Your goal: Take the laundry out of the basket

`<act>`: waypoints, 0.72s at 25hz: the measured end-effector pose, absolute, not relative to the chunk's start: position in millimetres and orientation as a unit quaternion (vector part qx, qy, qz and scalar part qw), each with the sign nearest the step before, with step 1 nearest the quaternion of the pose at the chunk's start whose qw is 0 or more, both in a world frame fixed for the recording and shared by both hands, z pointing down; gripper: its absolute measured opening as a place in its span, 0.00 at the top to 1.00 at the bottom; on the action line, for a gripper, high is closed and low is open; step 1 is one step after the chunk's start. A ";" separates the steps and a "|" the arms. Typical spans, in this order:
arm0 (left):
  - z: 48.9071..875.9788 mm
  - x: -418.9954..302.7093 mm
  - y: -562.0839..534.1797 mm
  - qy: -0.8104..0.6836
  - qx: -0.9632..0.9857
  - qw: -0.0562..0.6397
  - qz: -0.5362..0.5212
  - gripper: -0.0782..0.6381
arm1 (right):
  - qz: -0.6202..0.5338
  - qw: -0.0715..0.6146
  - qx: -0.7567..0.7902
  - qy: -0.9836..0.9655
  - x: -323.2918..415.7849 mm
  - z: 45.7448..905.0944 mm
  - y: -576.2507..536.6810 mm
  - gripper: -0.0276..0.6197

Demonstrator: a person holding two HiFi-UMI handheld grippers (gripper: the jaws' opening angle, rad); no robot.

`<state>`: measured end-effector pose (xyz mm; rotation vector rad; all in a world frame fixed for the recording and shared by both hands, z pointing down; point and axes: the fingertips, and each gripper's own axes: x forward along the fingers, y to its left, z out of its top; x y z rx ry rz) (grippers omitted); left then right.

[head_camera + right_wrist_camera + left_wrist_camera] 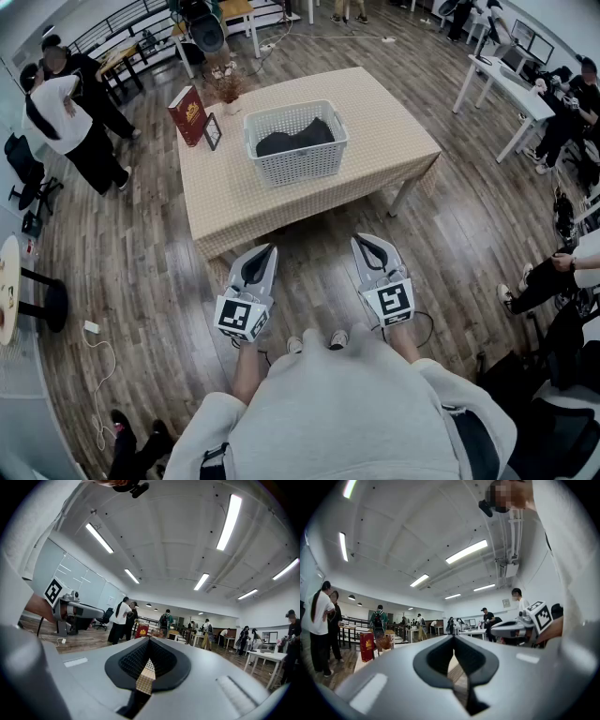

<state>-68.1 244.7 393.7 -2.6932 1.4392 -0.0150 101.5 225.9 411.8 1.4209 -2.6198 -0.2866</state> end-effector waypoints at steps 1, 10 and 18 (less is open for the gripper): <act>392.3 -68.2 243.5 0.472 -0.881 0.045 -0.003 0.88 | -0.096 0.073 0.473 -0.873 101.0 411.5 224.1 0.96; 385.7 -57.6 239.4 0.476 -0.878 0.053 0.000 0.88 | -0.090 0.050 0.463 -0.880 109.1 408.8 218.5 0.96; 394.5 -31.0 237.0 0.489 -0.871 0.050 -0.011 0.88 | -0.079 0.033 0.427 -0.900 126.6 415.2 215.0 0.96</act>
